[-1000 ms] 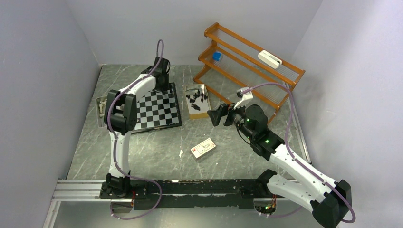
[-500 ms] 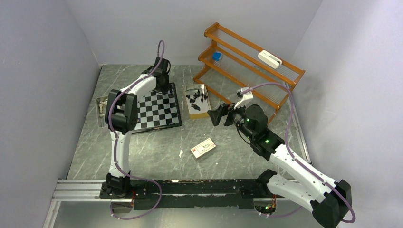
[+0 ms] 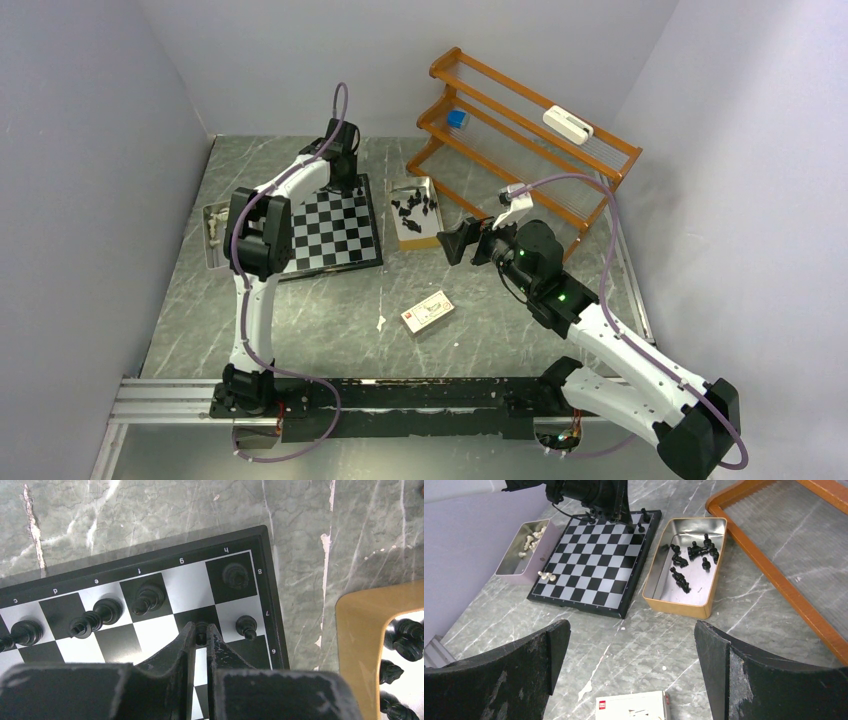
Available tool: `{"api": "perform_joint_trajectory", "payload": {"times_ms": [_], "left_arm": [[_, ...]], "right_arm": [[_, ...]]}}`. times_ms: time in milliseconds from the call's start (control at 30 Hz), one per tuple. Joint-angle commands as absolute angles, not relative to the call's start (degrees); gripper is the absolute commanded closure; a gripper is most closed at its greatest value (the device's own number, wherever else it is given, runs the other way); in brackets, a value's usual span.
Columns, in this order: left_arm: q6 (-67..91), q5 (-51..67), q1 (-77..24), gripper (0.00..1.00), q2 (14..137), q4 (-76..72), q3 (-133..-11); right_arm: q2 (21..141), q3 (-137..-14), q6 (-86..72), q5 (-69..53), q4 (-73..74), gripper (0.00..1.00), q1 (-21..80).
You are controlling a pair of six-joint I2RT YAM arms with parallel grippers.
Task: Set up the chess pieces on the board
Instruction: Place the chess piece on the chessboard.
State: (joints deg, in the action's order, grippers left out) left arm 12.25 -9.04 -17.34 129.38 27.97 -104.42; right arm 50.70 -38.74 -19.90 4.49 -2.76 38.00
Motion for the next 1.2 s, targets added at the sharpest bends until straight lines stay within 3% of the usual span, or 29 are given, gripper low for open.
{"api": "perform_joint_trajectory", "payload": {"times_ms": [0,500,800,1167], "left_arm": [[11.3,-9.8,-17.0,0.85,131.0,27.3,-105.0],[10.6,-10.5,-16.9,0.83,130.3,27.4,-104.5],[10.6,-9.7,-17.0,0.71,129.4,27.5,-104.1],[10.5,-8.3,-17.0,0.69,125.5,28.7,-104.9]], "right_arm": [[49.7,-38.1,-19.7,5.4,-3.9,0.00,38.1],[49.6,-37.8,-19.7,5.4,-4.1,0.00,38.1],[49.5,-37.7,-19.6,5.4,-4.1,0.00,38.1],[49.8,-38.4,-19.4,5.3,-3.9,0.00,38.1]]}}
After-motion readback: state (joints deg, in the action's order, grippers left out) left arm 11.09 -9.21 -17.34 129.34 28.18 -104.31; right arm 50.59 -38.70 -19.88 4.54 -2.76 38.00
